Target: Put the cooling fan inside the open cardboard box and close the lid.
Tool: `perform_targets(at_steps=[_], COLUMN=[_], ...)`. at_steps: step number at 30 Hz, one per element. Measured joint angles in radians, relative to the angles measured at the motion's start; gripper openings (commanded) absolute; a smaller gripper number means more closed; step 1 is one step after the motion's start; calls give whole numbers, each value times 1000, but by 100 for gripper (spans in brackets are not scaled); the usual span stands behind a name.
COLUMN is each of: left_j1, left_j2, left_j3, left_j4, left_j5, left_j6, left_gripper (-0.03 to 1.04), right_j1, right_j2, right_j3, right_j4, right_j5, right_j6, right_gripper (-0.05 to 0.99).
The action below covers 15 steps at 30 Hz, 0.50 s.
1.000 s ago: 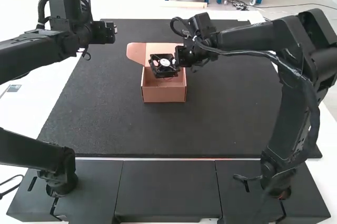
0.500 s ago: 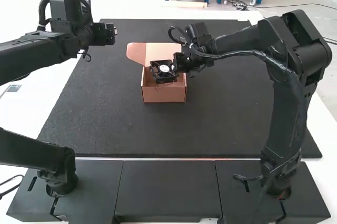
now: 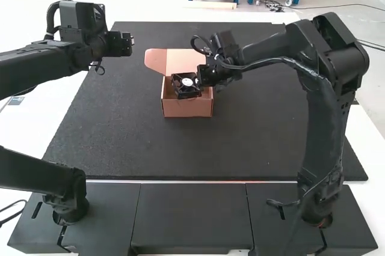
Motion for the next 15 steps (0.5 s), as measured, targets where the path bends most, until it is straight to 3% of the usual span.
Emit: perform_targets(at_steps=[11, 15], left_j1=[5, 17], left_j2=[0, 0], left_j3=[-23, -25], left_j4=[11, 13], left_j5=[1, 1], left_j6=[0, 0], left_gripper=[97, 97], right_j1=[0, 0], right_j2=[54, 54], right_j3=[0, 0], right_j4=[16, 31], right_j5=[17, 34], right_j6=[-15, -21], right_gripper=[-2, 16])
